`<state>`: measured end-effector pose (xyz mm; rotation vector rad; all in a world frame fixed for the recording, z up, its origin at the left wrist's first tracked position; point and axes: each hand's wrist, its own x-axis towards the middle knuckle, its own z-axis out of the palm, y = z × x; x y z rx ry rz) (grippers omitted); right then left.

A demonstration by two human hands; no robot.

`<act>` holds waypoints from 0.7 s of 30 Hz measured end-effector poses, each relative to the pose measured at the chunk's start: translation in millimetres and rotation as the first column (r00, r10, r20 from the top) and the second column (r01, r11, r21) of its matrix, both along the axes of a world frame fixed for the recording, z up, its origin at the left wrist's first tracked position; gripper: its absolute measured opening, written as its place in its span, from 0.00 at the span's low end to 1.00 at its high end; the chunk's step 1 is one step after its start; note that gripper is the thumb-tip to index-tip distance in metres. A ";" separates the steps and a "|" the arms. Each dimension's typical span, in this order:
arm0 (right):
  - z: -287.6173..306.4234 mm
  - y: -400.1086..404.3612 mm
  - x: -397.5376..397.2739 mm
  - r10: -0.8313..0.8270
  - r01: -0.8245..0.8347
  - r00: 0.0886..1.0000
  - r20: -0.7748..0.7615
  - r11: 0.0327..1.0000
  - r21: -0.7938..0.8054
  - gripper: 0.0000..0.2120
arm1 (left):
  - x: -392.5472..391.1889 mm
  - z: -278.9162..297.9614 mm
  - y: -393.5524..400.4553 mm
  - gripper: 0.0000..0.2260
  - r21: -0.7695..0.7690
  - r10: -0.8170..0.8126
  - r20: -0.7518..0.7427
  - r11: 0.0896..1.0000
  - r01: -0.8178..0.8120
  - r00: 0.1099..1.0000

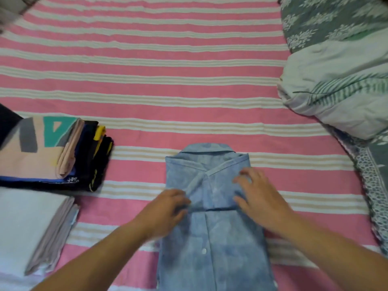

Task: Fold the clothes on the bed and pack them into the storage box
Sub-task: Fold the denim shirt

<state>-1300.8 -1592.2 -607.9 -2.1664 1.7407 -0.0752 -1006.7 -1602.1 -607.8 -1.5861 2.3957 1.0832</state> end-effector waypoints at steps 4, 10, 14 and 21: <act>4.6 -89.8 -5.6 0.004 -0.001 1.000 -0.028 0.995 0.098 0.44 | -1.5 4.2 -85.1 0.22 -0.118 0.259 -0.056 0.957 -0.264 0.964; -32.1 -143.8 16.8 0.106 -0.055 0.984 -0.142 0.943 0.328 0.56 | -11.0 -32.2 -144.6 0.46 0.072 0.184 0.148 0.978 -0.196 0.972; -46.0 -143.9 29.5 0.119 -0.041 0.942 -0.314 0.969 0.244 0.55 | -27.0 -53.4 -143.2 0.35 -0.207 0.061 0.428 0.978 0.032 0.901; -44.1 -150.1 36.8 0.017 0.034 0.989 -0.150 0.943 0.330 0.36 | -29.3 -53.2 -149.5 0.24 0.040 0.248 0.250 0.963 -0.265 0.936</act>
